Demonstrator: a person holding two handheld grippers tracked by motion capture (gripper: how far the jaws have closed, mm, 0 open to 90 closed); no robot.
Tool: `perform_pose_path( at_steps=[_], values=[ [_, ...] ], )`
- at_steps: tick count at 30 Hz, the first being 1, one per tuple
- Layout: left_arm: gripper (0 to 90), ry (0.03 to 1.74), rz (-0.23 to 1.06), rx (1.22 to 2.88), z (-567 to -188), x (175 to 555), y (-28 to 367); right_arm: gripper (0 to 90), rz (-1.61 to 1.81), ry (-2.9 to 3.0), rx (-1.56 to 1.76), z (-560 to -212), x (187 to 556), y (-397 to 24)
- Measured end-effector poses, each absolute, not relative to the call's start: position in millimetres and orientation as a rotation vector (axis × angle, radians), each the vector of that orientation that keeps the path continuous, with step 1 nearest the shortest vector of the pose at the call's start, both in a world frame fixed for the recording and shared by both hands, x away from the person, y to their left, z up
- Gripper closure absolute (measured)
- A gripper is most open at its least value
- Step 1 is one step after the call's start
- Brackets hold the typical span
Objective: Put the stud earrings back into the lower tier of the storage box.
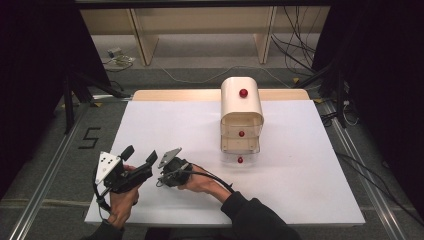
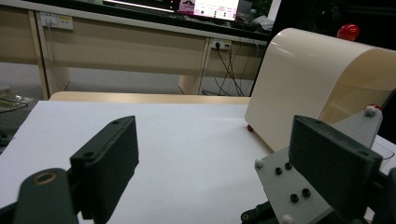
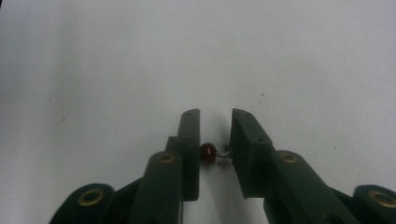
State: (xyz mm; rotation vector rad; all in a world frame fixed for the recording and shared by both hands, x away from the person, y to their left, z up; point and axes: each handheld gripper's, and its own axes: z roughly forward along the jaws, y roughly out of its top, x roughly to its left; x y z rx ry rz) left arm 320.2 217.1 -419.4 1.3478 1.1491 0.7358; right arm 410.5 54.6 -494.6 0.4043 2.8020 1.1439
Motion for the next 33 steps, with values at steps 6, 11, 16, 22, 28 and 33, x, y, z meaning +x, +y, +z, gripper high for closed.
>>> perform_pose_path(
  at_steps=[6,11,16,22,28,33],
  values=[
    [15.5,1.149,0.736,1.346,-419.3,320.2,216.9,74.9,1.136,2.812,0.407,-493.7,411.5,52.0],
    [15.5,1.15,0.736,1.344,-419.4,320.3,217.1,75.0,1.145,2.809,0.409,-491.0,411.8,49.6],
    [15.5,1.15,0.737,1.345,-419.4,320.2,217.1,75.1,1.169,2.787,0.418,-483.6,414.0,44.1],
    [15.5,1.15,0.736,1.344,-419.5,320.2,216.7,75.1,1.195,2.763,0.418,-474.1,415.0,35.2],
    [15.4,1.151,0.736,1.344,-419.6,320.2,216.9,75.1,1.221,2.748,0.418,-464.7,413.4,26.1],
    [15.4,1.151,0.735,1.347,-419.7,320.4,216.6,75.1,1.238,2.732,0.422,-459.2,412.9,15.6]
  ],
)
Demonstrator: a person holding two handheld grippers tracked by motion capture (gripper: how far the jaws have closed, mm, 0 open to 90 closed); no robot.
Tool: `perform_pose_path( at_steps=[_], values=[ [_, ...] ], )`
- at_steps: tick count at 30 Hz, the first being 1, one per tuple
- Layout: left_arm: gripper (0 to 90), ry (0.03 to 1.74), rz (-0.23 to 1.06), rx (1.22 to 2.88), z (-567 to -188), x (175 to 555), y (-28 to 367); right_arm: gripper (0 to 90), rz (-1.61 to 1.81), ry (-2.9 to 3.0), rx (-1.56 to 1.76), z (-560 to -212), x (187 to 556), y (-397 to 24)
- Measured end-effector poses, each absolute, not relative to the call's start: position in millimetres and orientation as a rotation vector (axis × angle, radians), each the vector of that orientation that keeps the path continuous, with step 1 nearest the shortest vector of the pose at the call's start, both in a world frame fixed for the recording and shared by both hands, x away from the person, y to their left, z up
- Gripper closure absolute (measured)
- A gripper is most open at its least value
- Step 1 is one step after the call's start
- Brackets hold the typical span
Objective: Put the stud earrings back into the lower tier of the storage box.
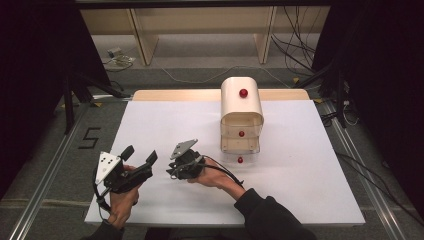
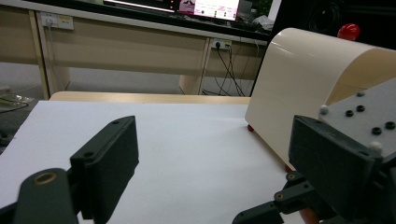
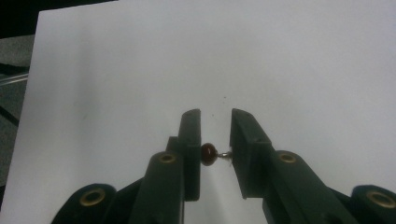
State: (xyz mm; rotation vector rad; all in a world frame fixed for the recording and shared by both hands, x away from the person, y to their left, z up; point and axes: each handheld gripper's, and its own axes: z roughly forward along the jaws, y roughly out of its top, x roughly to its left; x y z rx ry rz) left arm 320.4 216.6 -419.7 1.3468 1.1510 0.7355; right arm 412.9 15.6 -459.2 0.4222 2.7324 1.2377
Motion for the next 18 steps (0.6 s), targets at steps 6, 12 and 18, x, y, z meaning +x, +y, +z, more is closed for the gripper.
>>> perform_pose_path(
  at_steps=[6,12,18],
  values=[
    [15.5,1.152,0.735,1.347,-420.0,320.7,216.4,75.1,1.275,2.703,0.452,-451.1,413.3,-2.0],
    [15.5,1.152,0.736,1.352,-420.1,320.5,216.4,75.1,1.321,2.666,0.475,-438.0,410.3,-26.2],
    [15.4,1.152,0.733,1.353,-420.4,320.8,216.0,75.2,1.358,2.623,0.504,-425.3,406.0,-48.0]
  ],
)
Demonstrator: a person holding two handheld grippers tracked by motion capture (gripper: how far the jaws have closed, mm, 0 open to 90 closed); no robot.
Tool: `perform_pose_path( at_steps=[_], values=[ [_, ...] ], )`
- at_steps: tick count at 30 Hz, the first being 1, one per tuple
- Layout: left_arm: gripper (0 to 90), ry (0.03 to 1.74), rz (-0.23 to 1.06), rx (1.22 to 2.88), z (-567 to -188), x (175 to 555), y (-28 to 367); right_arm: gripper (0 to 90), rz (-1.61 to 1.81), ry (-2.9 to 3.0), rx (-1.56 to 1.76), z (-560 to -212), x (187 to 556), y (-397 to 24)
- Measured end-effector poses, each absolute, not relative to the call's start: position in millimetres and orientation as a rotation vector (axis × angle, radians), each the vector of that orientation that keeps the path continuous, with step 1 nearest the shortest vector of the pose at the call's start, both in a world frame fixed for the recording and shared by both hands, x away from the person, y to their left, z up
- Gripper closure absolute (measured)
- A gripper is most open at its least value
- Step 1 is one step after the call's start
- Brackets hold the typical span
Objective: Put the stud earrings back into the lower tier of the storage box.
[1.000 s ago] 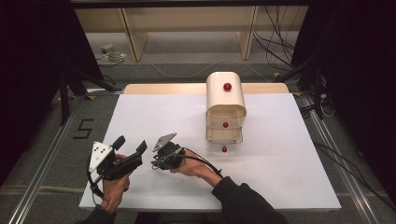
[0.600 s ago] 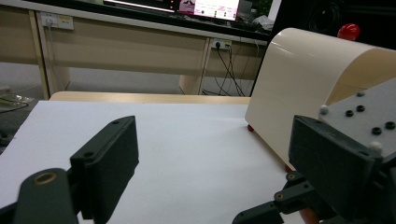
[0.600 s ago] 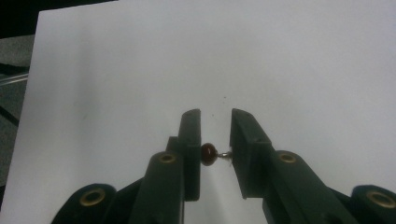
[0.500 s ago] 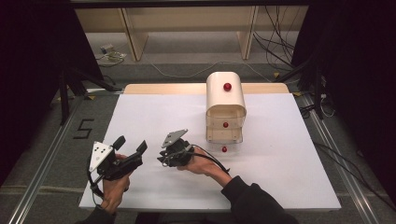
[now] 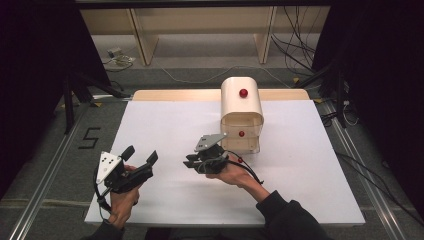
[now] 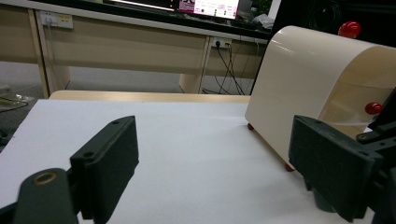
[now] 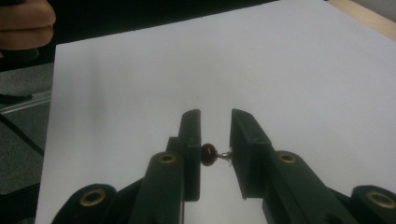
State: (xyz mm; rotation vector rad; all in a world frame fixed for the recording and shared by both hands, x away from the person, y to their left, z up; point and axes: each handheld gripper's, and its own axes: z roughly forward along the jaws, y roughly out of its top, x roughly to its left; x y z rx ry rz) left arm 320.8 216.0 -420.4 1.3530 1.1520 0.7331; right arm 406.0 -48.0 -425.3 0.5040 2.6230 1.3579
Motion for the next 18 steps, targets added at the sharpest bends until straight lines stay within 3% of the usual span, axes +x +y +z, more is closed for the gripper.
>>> perform_pose_path(
  at_steps=[18],
  values=[
    [15.4,1.149,0.729,1.355,-420.4,321.1,214.9,75.2,1.433,2.483,0.665,-407.5,403.1,-120.6]
  ],
)
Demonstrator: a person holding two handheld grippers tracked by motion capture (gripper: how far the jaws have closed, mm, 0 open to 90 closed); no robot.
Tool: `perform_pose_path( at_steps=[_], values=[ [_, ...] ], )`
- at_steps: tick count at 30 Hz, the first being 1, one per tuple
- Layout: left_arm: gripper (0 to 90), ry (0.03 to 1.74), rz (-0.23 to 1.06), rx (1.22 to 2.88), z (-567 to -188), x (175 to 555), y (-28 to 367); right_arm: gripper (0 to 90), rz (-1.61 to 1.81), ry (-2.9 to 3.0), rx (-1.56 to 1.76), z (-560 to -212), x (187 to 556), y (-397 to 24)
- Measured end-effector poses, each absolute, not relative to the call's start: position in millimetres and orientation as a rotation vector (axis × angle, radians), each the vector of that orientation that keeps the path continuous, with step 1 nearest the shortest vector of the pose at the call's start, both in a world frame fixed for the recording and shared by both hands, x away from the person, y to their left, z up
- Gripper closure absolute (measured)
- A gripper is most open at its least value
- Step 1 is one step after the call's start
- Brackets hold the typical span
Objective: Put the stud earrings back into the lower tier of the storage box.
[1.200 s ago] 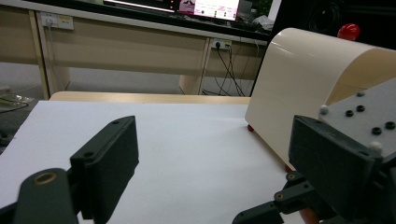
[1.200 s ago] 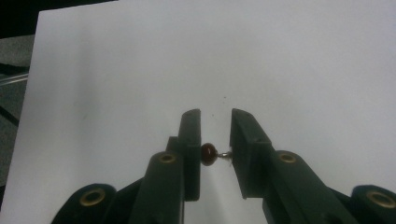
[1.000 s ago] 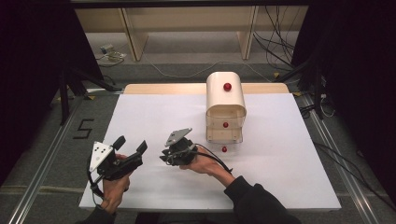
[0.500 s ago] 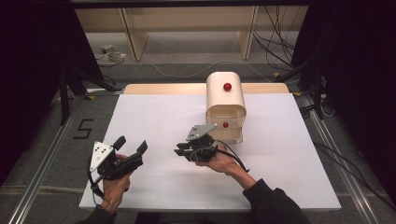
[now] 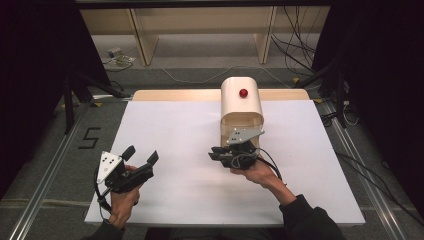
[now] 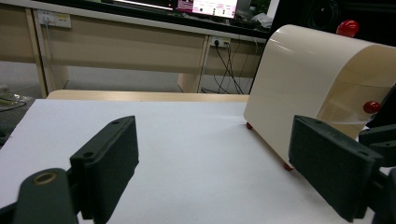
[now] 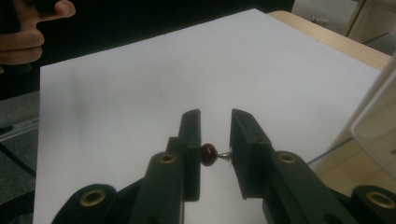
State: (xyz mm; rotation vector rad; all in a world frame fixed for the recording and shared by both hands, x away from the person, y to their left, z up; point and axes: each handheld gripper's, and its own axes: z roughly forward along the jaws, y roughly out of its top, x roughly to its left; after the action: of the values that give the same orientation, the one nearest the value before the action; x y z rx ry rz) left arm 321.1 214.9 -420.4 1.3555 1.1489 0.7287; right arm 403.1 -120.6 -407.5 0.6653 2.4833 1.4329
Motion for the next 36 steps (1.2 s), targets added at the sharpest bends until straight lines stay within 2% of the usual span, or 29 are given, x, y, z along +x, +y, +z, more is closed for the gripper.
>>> perform_pose_path(
  at_steps=[36],
  values=[
    [15.4,1.133,0.716,1.367,-420.4,320.8,213.8,75.1,1.371,2.398,0.846,-413.1,413.5,-165.7]
  ],
)
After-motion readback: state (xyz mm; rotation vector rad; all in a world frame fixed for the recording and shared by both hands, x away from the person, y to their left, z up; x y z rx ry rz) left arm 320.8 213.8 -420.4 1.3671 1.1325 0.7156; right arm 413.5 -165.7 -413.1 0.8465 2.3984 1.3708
